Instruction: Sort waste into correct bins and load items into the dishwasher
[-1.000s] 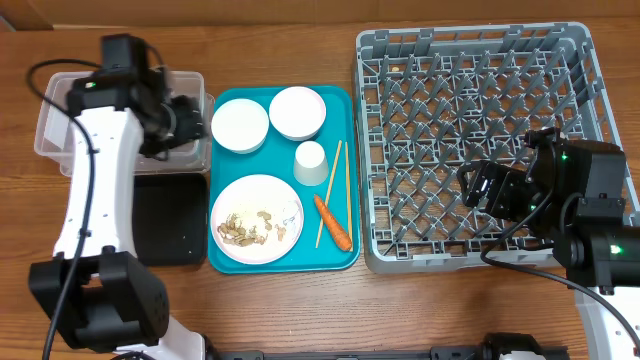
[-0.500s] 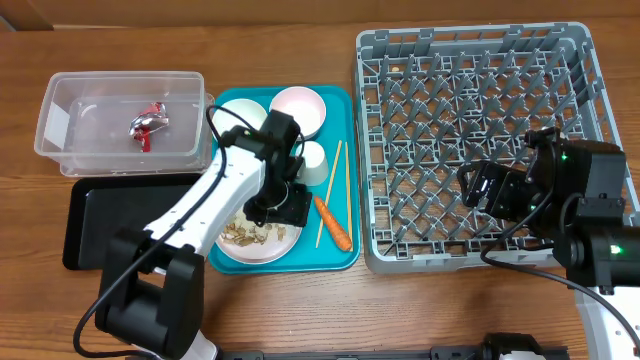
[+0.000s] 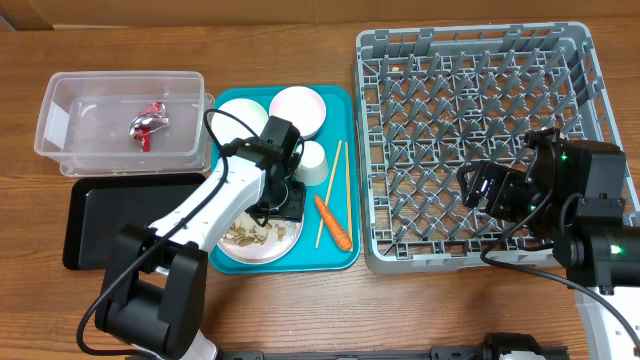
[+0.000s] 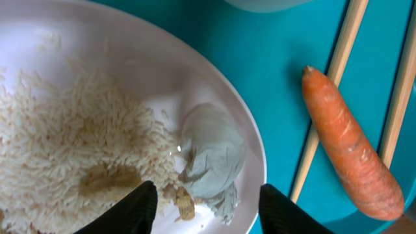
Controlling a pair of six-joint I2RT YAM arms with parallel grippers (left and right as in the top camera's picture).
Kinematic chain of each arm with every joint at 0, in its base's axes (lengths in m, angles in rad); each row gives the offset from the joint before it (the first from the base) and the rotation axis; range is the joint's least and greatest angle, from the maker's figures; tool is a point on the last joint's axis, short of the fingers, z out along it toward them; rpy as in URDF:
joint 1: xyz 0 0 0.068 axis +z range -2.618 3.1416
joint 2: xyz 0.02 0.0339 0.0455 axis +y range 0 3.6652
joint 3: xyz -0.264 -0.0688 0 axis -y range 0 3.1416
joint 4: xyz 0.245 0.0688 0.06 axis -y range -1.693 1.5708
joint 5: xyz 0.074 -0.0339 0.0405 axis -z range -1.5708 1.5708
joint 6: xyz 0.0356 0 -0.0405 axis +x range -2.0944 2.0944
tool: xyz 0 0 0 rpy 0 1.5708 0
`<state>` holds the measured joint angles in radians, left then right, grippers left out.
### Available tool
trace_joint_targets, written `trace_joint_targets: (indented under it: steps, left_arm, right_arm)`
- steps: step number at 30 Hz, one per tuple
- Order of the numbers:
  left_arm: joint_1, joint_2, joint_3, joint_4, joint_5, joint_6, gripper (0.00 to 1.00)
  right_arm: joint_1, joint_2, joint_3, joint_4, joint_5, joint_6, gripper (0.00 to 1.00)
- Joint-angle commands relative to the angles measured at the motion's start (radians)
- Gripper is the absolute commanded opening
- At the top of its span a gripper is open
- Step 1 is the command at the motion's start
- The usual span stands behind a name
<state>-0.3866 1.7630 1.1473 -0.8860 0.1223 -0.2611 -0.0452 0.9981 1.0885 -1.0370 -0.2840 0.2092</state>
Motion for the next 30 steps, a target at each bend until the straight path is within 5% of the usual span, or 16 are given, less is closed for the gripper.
trace_joint_targets:
  steps: [1,10,12,15,30]
  left_arm:
    - [-0.002,0.013,-0.015,0.035,-0.018,-0.017,0.50]
    - [-0.007,0.050,-0.015,0.033,-0.018,-0.016,0.34]
    - [-0.006,0.050,-0.015,0.034,-0.018,-0.017,0.15]
    - [-0.006,0.049,-0.015,0.031,-0.018,-0.016,0.06]
    - [0.032,-0.019,0.445,-0.332,-0.279,-0.008,0.04]
  right_arm:
    - [-0.001,-0.003,0.027,0.006,-0.002,0.000,1.00]
    - [-0.001,-0.003,0.027,0.008,-0.002,0.000,1.00]
    - [-0.001,-0.003,0.027,0.008,-0.002,0.000,1.00]
    - [-0.001,-0.003,0.027,0.008,-0.002,0.000,1.00]
    - [-0.001,-0.003,0.027,0.010,-0.002,0.000,1.00]
